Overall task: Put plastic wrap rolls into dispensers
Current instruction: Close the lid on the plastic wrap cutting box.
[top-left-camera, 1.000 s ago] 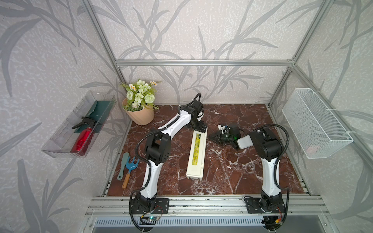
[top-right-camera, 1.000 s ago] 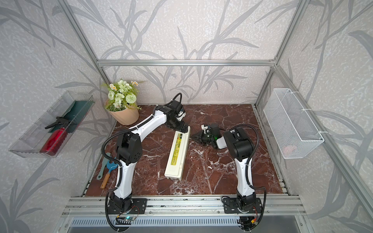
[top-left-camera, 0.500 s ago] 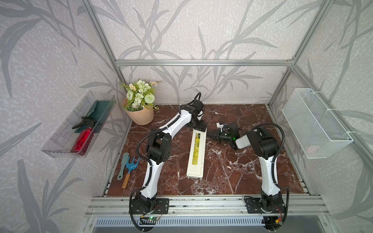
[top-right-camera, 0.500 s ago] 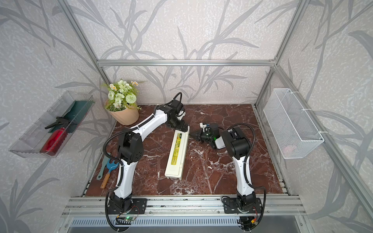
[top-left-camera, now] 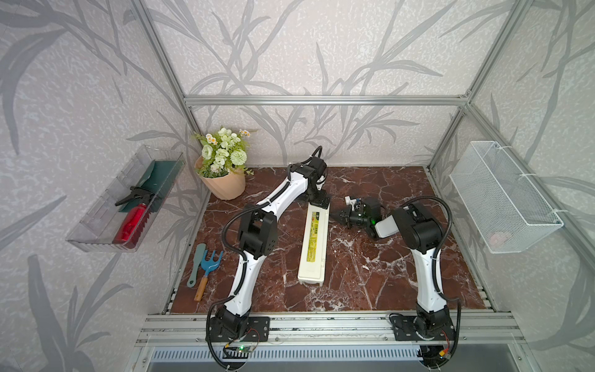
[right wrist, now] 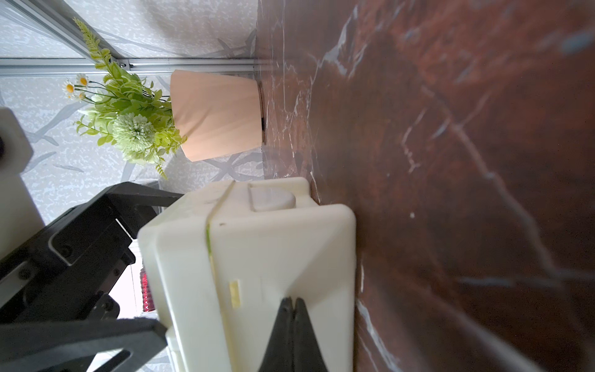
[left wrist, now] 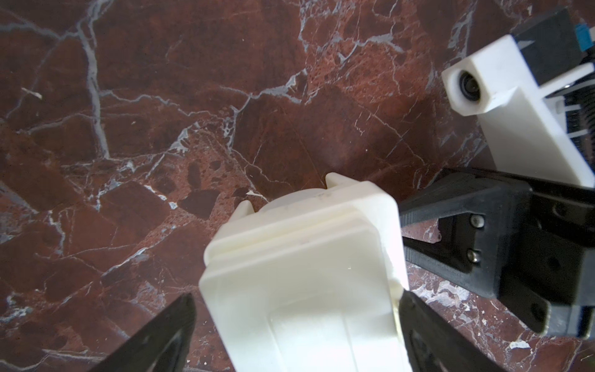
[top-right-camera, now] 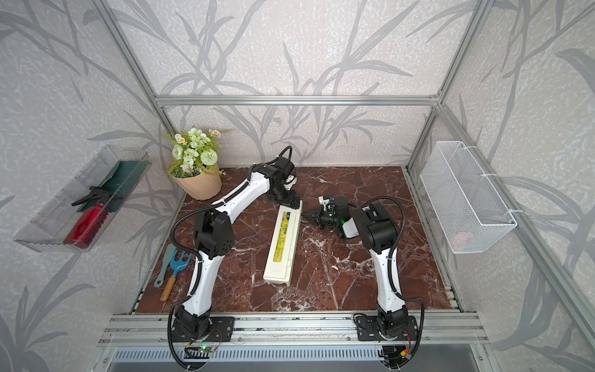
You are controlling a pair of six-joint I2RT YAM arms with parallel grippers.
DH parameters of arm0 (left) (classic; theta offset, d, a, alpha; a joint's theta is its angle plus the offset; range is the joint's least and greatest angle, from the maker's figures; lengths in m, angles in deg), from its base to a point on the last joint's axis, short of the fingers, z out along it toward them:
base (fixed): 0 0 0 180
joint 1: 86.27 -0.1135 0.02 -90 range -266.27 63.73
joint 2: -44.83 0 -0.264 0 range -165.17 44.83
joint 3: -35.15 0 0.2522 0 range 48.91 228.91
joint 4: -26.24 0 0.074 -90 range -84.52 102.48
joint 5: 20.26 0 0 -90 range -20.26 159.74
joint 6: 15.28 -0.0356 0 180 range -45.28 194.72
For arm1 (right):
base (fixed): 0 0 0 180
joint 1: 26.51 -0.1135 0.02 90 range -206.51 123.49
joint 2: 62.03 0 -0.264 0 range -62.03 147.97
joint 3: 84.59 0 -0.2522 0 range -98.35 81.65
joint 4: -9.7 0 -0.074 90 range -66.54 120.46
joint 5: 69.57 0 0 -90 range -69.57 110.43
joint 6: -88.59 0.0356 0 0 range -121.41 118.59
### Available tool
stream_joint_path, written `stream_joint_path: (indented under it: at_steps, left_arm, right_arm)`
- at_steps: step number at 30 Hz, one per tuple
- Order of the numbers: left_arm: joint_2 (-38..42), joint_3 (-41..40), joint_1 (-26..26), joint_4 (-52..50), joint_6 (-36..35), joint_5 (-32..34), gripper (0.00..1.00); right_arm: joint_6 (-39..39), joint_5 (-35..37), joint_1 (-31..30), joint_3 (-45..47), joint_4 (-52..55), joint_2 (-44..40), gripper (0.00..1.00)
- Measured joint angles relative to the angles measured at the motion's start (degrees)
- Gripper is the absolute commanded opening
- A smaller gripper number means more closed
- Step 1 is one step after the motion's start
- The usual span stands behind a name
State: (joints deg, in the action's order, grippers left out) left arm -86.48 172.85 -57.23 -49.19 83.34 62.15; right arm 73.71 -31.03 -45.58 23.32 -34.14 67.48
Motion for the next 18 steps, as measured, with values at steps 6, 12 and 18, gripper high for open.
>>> stream_joint_path:
  at_steps: [6,12,18]
  left_arm:
    - [-0.87,1.81,-0.07,-1.38,2.08,0.66,0.97]
    - [-1.66,3.43,-0.74,-2.19,4.11,1.53,0.97]
    - [-1.68,3.48,-2.12,-2.12,5.73,0.44,0.98]
  right_arm:
    - [-0.61,0.20,-0.48,0.00,0.44,0.00,0.00]
    - [-1.27,0.39,-1.33,0.00,1.31,0.00,0.00]
    - [-1.25,0.37,-1.75,0.00,1.33,0.00,0.00]
